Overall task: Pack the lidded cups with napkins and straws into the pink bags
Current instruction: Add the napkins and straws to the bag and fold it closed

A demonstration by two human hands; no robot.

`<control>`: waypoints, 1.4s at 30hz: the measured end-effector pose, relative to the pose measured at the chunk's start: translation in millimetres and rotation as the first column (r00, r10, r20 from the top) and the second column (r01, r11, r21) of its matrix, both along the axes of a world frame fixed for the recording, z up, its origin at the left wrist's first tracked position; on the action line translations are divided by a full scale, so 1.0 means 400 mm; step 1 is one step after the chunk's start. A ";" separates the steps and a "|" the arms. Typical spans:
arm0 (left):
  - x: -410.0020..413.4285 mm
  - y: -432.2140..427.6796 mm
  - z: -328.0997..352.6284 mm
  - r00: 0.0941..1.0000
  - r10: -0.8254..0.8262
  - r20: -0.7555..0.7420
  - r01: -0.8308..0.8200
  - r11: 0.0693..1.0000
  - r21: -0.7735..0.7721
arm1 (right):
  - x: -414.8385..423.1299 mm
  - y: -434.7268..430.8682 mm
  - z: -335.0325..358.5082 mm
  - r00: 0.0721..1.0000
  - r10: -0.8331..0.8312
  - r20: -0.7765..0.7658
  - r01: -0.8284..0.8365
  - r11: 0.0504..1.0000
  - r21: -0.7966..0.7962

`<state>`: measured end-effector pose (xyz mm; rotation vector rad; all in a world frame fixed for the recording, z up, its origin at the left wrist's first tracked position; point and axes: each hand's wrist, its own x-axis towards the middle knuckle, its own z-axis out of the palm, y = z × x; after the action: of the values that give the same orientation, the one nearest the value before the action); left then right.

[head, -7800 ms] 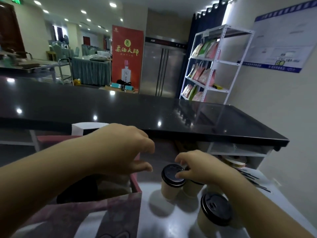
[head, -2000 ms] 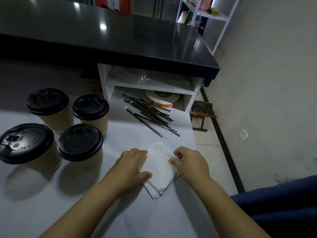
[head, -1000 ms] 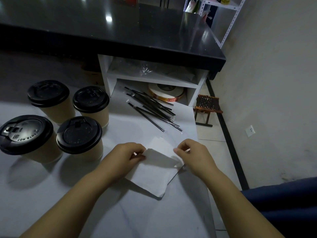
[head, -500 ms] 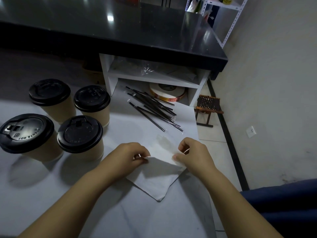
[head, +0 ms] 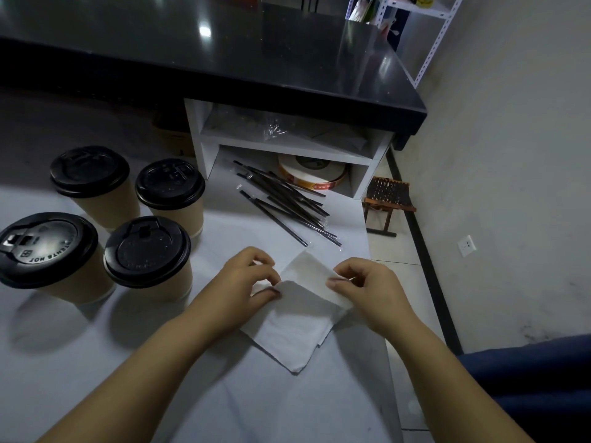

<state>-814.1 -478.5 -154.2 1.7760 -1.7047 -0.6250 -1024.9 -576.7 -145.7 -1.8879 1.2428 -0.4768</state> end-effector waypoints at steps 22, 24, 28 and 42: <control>0.041 -0.024 -0.046 0.978 0.203 -0.049 -0.193 0.968 0.157 | 0.264 -0.194 -0.055 0.792 0.072 -0.607 -0.361 0.856 -0.370; 0.045 -0.021 -0.049 0.977 0.207 -0.054 -0.196 0.967 0.165 | 0.272 -0.190 -0.058 0.782 0.067 -0.620 -0.388 0.831 -0.399; 0.051 -0.018 -0.048 0.974 0.218 -0.057 -0.204 0.962 0.180 | 0.276 -0.182 -0.054 0.787 0.087 -0.610 -0.391 0.836 -0.385; 0.040 -0.005 -0.033 0.952 0.295 -0.087 -0.268 0.935 0.234 | 0.253 -0.171 -0.016 0.693 0.166 -0.701 -0.455 0.856 -0.247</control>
<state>-798.1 -480.4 -167.2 2.0440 -1.3068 -0.7990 -923.8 -645.1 -152.3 -2.7256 1.2504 0.1868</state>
